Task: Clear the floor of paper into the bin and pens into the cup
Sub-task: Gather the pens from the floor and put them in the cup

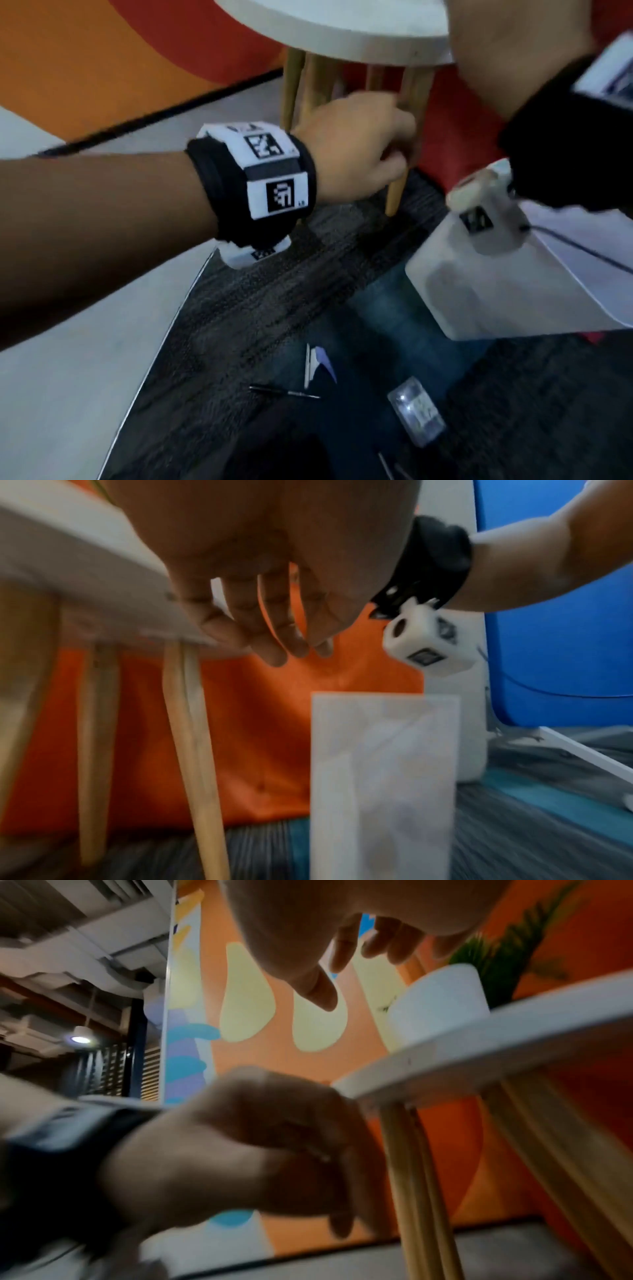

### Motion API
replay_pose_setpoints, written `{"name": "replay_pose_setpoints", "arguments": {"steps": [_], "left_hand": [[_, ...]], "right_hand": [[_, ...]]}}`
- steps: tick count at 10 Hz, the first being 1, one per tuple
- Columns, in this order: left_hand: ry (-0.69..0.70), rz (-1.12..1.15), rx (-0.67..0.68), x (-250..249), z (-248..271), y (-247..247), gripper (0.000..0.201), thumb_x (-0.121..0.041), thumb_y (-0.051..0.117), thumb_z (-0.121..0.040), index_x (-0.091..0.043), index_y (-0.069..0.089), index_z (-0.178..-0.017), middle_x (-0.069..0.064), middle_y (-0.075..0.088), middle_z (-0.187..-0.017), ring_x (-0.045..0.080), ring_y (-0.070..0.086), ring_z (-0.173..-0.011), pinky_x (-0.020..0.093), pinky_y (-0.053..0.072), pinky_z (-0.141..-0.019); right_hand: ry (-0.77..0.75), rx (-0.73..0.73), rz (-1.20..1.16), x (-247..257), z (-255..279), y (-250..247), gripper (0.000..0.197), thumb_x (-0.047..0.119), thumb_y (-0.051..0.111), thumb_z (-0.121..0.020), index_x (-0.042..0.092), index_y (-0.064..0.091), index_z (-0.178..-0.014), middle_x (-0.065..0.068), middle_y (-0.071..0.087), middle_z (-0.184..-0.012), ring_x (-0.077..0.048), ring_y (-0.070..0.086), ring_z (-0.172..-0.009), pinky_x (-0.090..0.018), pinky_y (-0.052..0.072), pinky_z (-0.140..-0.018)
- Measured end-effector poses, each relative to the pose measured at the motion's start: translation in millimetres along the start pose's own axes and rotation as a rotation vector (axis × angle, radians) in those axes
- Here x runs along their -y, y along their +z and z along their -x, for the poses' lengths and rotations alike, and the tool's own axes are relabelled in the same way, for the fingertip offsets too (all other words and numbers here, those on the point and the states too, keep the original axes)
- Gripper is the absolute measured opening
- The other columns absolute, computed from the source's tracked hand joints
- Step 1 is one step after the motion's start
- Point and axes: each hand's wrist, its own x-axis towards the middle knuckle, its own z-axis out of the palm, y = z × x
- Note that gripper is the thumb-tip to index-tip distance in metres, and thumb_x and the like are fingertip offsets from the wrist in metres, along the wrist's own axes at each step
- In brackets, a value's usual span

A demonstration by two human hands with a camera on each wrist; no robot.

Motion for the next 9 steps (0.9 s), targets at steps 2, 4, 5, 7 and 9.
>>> {"name": "replay_pose_setpoints", "arguments": {"steps": [2,4,5,7,9], "left_hand": [[-0.196,-0.013,0.486,-24,35,98,0.015,-0.038,0.049,-0.089,-0.023,0.052,-0.086,0.002,0.056,-0.084,0.031,0.063,-0.085,0.03,0.043,-0.066],[0.011,-0.11,0.987,-45,97,193,0.016,-0.032,0.049,-0.091,-0.02,0.055,-0.083,0.001,0.054,-0.079,0.029,0.058,-0.074,0.03,0.043,-0.061],[0.144,-0.078,1.151,-43,128,221,0.01,-0.029,0.05,-0.091,-0.022,0.058,-0.089,-0.001,0.06,-0.088,0.027,0.057,-0.078,0.032,0.044,-0.064],[0.284,-0.381,1.264,-52,162,239,0.021,-0.021,0.05,-0.097,-0.008,0.062,-0.107,0.01,0.068,-0.107,0.03,0.063,-0.1,0.033,0.035,-0.066],[0.187,-0.447,1.394,-48,175,248,0.014,-0.007,0.049,-0.098,-0.008,0.058,-0.108,0.013,0.065,-0.105,0.03,0.061,-0.088,0.033,0.04,-0.064]], "right_hand": [[-0.057,0.287,-0.126,20,225,63,0.016,0.004,0.059,-0.078,0.014,0.05,-0.087,0.001,0.047,-0.076,-0.018,0.046,-0.07,-0.039,0.041,-0.067],[0.166,0.78,-0.047,-42,342,87,0.016,0.021,0.056,-0.083,0.026,0.042,-0.091,0.007,0.047,-0.064,-0.021,0.05,-0.062,-0.037,0.042,-0.056],[0.149,1.05,0.135,-65,383,83,0.015,0.036,0.055,-0.087,0.027,0.043,-0.092,0.001,0.063,-0.077,-0.031,0.061,-0.072,-0.038,0.049,-0.06],[0.081,1.474,0.453,-81,427,80,0.047,0.063,0.046,-0.09,0.022,0.067,-0.093,-0.004,0.065,-0.103,-0.026,0.061,-0.096,-0.028,0.043,-0.075],[0.088,1.681,0.494,-77,474,92,0.052,0.061,0.057,-0.086,0.013,0.063,-0.106,-0.013,0.067,-0.107,-0.031,0.065,-0.097,-0.035,0.05,-0.075]]}}
